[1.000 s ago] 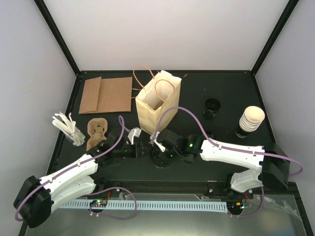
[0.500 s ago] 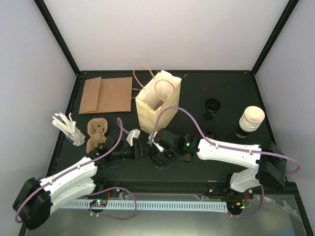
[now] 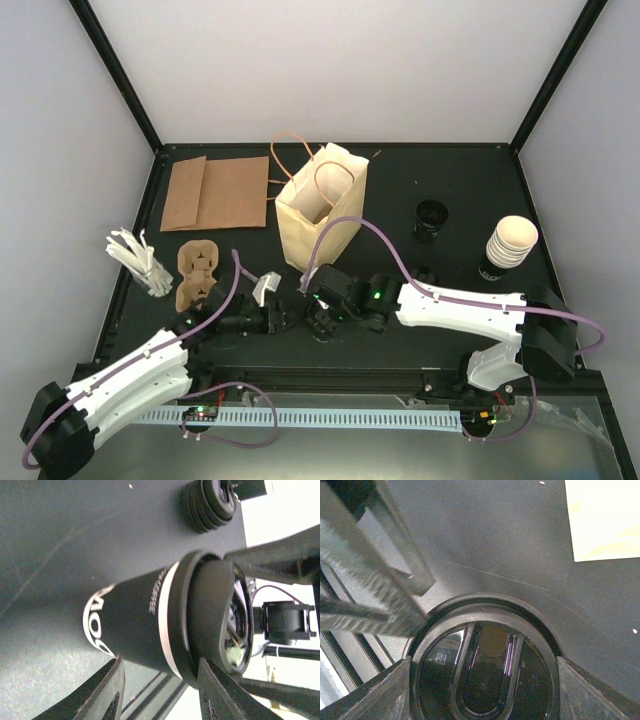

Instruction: Pack the takeout coffee

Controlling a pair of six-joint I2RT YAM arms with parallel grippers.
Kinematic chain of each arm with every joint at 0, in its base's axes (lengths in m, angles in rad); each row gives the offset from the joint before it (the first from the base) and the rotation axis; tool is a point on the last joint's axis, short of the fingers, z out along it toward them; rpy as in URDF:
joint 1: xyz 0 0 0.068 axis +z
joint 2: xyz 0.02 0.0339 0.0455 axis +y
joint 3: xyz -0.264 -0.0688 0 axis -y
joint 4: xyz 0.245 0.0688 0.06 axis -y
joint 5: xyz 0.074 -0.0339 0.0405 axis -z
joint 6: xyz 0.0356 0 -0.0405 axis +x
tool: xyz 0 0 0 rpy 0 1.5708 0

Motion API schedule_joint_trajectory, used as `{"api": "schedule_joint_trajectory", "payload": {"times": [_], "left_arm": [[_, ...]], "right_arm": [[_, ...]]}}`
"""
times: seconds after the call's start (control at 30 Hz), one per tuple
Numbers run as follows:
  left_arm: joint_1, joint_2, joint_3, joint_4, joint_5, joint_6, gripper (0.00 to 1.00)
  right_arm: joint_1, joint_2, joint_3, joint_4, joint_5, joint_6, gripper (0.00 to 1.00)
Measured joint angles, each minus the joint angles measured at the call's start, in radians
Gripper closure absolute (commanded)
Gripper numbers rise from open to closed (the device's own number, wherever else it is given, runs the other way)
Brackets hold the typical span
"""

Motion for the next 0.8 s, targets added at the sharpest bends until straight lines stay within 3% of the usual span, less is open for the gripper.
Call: {"api": "schedule_joint_trajectory", "payload": {"times": [0.33, 0.8], "left_arm": [[-0.014, -0.021, -0.069, -0.036, 0.083, -0.050, 0.54], [-0.014, -0.133, -0.069, 0.029, 0.087, -0.108, 0.52]], "right_arm": [[0.000, 0.002, 0.000, 0.006, 0.003, 0.014, 0.42], [0.000, -0.005, -0.013, 0.018, 0.003, 0.014, 0.43]]}}
